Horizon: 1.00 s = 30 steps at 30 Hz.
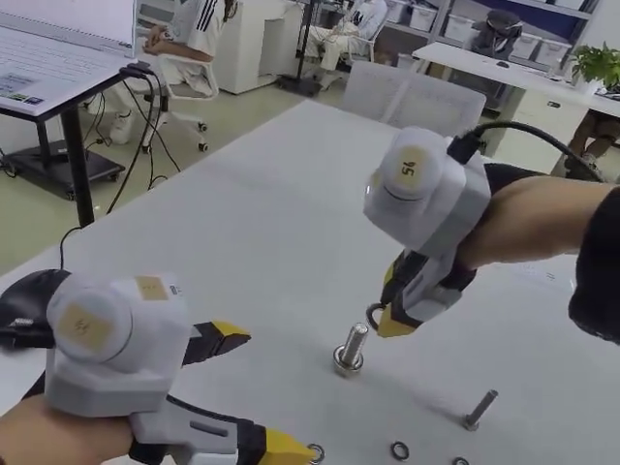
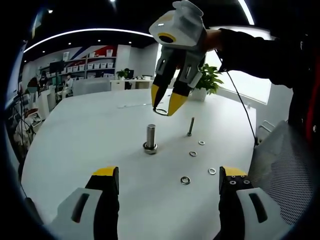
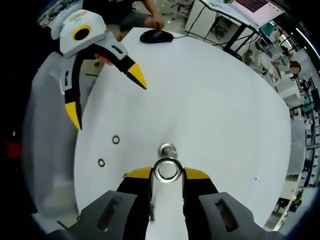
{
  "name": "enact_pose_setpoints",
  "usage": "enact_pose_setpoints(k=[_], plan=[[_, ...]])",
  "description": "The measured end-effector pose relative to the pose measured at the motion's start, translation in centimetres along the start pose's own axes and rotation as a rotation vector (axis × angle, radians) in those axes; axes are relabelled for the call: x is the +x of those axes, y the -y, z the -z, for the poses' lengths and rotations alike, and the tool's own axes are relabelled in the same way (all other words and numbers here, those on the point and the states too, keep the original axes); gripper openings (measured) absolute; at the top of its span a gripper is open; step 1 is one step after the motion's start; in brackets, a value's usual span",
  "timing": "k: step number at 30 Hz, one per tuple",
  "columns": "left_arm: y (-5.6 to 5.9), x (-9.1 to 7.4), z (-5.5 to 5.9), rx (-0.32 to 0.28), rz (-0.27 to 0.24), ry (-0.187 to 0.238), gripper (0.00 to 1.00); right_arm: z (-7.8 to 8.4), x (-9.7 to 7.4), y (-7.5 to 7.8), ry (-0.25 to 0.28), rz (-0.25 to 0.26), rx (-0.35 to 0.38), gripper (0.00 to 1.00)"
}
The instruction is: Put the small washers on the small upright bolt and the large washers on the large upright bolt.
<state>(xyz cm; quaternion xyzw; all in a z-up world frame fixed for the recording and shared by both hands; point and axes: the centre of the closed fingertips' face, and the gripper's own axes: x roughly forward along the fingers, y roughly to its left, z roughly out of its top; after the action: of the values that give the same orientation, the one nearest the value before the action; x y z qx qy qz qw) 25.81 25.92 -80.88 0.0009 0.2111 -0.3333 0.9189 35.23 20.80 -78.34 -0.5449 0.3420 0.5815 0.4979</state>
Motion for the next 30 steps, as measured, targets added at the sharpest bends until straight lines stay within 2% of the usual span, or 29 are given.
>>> enact_pose_setpoints(k=[16,30], plan=[[-0.3,0.1,0.3,-0.014,-0.002,-0.004,0.82,-0.8,1.8,0.3,-0.023,-0.033,-0.027,0.23],[-0.6,-0.1,0.7,-0.027,-0.011,-0.001,0.82,-0.6,2.7,0.5,-0.045,-0.048,-0.032,0.23]])
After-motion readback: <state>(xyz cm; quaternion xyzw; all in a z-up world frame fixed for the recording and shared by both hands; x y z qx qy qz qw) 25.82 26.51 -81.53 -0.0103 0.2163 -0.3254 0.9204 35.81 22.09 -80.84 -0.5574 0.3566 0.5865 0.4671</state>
